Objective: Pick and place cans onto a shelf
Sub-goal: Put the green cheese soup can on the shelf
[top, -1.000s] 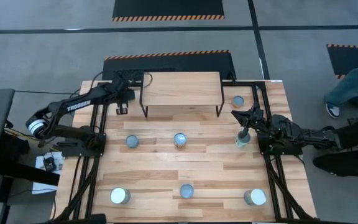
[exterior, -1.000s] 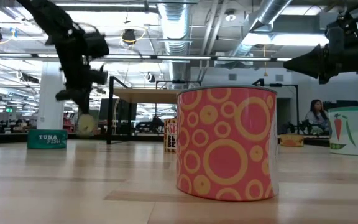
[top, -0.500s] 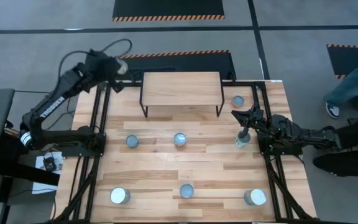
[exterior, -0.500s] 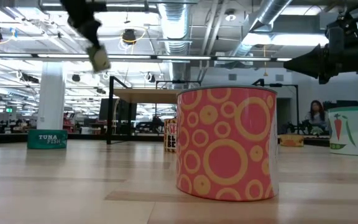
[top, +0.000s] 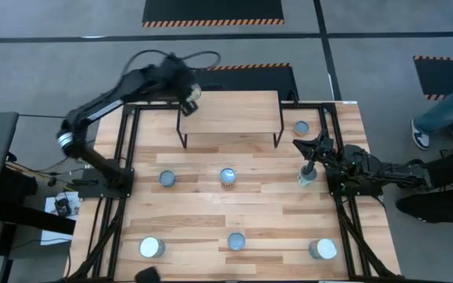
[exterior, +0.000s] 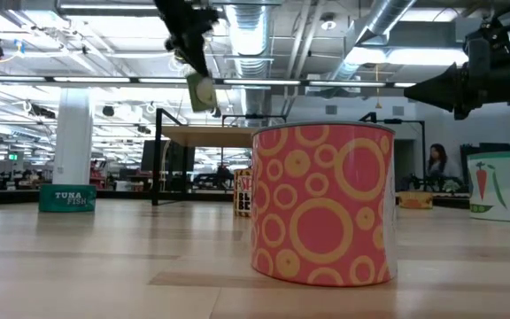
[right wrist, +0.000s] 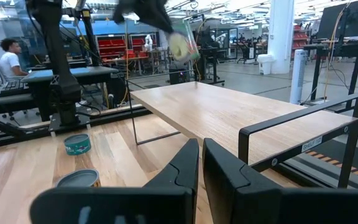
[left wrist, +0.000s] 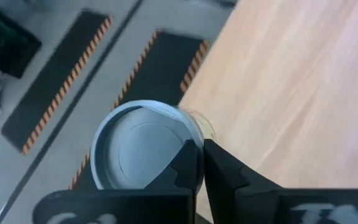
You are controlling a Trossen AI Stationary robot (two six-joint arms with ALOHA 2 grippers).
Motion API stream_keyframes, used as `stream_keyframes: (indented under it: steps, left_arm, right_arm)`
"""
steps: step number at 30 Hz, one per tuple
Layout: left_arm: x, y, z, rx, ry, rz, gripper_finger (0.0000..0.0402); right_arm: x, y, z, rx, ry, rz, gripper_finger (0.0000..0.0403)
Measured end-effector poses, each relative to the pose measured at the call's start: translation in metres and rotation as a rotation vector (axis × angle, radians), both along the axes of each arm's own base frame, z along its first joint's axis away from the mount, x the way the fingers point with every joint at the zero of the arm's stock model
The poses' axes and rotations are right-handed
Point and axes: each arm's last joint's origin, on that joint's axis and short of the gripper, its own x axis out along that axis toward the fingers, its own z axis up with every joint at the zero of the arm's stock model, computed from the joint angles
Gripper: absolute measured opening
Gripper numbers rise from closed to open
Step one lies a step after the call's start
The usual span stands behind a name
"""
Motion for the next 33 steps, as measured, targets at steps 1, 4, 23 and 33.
stream_keyframes:
  steps: [1,4,23,33]
  left_arm:
    - [0.007,0.005,-0.005,-0.002,0.026,0.012,0.0002]
    - [0.024,0.018,-0.019,-0.024,0.083,0.032,0.0002]
    - [0.034,0.053,-0.042,-0.154,0.091,0.055,0.0002]
    - [0.035,0.053,-0.042,-0.181,0.060,0.050,0.0002]
  right_arm:
    - [0.000,0.000,0.000,0.000,-0.001,0.001,0.0049]
    - [0.000,0.000,0.000,0.000,0.000,0.000,0.0049]
    - [0.000,0.000,0.000,0.000,0.000,0.000,0.0049]
    - [0.000,0.000,0.000,0.000,0.000,0.000,0.0049]
